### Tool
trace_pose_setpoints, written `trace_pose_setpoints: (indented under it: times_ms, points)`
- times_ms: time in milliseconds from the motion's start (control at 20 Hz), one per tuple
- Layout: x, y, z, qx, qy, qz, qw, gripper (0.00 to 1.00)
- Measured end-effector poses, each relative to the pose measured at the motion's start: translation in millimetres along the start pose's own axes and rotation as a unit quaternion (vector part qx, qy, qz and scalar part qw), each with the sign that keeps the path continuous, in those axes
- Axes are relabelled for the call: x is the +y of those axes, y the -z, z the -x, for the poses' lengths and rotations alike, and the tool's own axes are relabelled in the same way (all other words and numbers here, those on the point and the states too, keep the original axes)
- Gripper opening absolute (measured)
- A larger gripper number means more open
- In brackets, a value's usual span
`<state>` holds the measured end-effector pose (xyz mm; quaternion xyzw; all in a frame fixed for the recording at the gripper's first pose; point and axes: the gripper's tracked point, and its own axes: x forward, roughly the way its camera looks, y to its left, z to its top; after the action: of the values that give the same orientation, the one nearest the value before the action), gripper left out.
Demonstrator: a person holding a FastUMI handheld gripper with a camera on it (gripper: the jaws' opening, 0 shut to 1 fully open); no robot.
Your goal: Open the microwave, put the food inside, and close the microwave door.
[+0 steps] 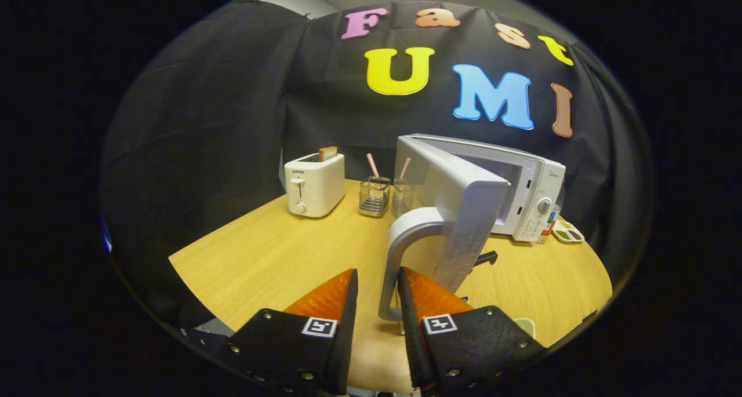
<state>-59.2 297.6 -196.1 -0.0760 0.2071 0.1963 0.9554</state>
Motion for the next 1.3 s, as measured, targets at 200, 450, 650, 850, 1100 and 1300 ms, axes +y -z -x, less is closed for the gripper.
trace_pose_setpoints:
  times_ms: [200,450,650,850,1100,1300]
  points:
    - [48,3,9,0.006,-0.09,-0.025,0.996,0.43]
    - [73,-26,44,-0.014,-0.173,-0.028,0.984,0.64]
    - [55,-73,71,-0.064,-0.19,-0.041,0.979,0.99]
    - [3,-117,73,-0.118,-0.16,-0.061,0.978,0.99]
    - [-74,-134,31,-0.138,-0.096,-0.086,0.982,0.99]
    - [-120,-132,-6,-0.137,-0.053,-0.109,0.983,0.99]
